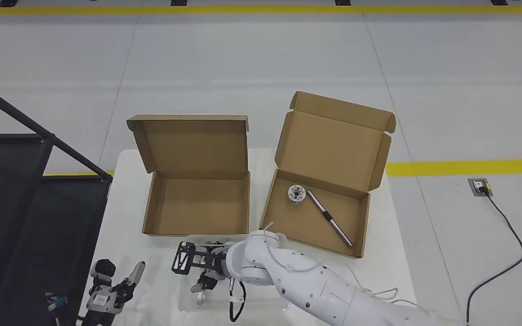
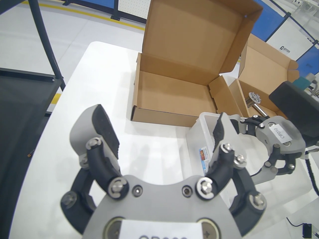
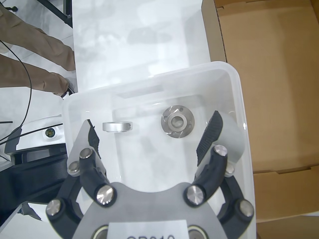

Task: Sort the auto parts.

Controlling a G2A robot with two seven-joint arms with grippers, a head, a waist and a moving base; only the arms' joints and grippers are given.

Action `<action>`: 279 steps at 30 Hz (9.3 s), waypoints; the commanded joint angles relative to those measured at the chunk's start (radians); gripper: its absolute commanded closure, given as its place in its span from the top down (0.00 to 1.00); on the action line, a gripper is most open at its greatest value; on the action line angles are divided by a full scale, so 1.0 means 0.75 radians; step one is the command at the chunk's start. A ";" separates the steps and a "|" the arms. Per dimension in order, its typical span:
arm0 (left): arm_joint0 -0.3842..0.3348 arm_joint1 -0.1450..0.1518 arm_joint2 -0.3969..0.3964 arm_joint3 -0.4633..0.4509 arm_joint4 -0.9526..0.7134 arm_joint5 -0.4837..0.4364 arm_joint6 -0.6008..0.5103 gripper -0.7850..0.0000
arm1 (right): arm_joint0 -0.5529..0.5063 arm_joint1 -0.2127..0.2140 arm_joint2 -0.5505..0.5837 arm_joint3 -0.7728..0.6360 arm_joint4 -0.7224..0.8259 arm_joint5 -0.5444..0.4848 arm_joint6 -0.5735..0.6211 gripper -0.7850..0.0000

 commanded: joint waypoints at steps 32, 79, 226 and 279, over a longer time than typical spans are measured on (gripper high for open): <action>-0.133 -0.016 0.113 0.116 0.132 0.097 -0.230 1.00 | 0.023 -0.261 -0.050 0.464 -0.247 0.147 -0.120 0.51; -0.145 -0.029 0.111 0.113 0.143 0.087 -0.240 1.00 | -0.055 -0.285 0.110 0.412 -0.529 0.138 -0.166 0.00; -0.156 -0.036 0.130 0.103 0.141 0.104 -0.255 1.00 | 0.026 -0.022 0.351 0.189 -0.139 0.174 -0.758 0.00; -0.156 -0.036 0.130 0.103 0.141 0.104 -0.255 1.00 | 0.189 -0.394 0.206 1.013 -0.227 0.143 -0.960 0.88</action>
